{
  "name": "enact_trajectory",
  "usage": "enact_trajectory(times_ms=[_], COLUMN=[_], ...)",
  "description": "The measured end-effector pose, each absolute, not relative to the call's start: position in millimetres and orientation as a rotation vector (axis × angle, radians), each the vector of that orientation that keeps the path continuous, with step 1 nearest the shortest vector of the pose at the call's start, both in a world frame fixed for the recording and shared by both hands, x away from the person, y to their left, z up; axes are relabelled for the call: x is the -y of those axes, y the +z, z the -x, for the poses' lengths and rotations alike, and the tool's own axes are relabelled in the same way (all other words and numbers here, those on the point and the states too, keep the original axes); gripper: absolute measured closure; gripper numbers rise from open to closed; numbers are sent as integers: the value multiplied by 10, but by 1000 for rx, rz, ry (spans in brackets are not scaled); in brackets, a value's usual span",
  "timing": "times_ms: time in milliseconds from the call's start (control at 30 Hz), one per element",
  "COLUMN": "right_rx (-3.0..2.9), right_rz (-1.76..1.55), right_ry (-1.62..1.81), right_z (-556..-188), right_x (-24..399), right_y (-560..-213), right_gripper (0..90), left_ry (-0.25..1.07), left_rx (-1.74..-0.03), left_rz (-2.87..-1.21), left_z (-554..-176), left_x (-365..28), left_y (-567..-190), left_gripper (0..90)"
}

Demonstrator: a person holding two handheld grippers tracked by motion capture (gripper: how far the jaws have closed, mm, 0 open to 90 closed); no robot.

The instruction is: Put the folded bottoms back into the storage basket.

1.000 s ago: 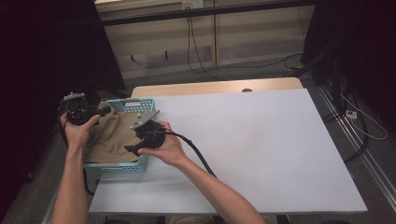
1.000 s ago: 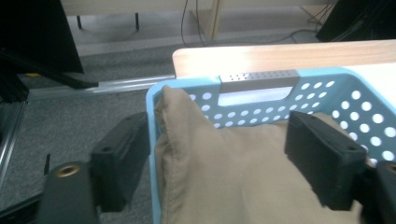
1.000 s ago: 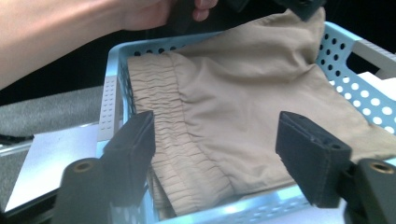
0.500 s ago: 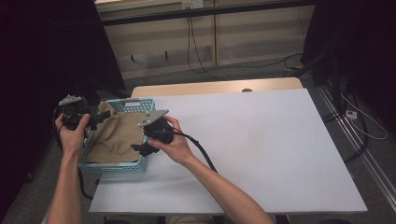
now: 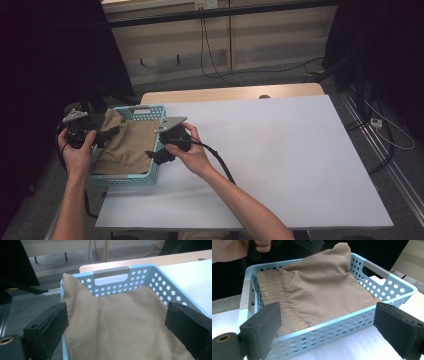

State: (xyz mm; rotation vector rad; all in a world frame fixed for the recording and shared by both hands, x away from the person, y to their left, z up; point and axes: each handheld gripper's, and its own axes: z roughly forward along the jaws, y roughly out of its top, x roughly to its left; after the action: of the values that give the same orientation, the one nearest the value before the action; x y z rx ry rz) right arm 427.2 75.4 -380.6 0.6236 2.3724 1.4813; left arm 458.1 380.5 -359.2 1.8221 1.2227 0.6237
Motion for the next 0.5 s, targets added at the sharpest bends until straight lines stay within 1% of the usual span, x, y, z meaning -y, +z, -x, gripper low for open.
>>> enact_trajectory(times_ms=[267,400,467,500], right_rx=[-2352,-2350,-2346,-2346], right_rz=[-659,-675,-688,-695], right_ry=[1478,1450,1438,1439], right_z=[-4230,-4204,-4197,-4197], right_x=[-637,-569,-536,-518], right_y=[-3789,-3804,-3817,-3821], right_gripper=[72,39,36,36], left_ry=[619,646,690,683], left_rx=[-1209,-1201,-1185,-1168], left_rz=[-1816,-1816,-1818,-1814], left_z=[-4426,-4332,-4288,-4272], left_x=[-3817,-3796,-3778,-3777], left_y=[-3566,-3543,-3525,-3518], left_gripper=[55,56,56,55])
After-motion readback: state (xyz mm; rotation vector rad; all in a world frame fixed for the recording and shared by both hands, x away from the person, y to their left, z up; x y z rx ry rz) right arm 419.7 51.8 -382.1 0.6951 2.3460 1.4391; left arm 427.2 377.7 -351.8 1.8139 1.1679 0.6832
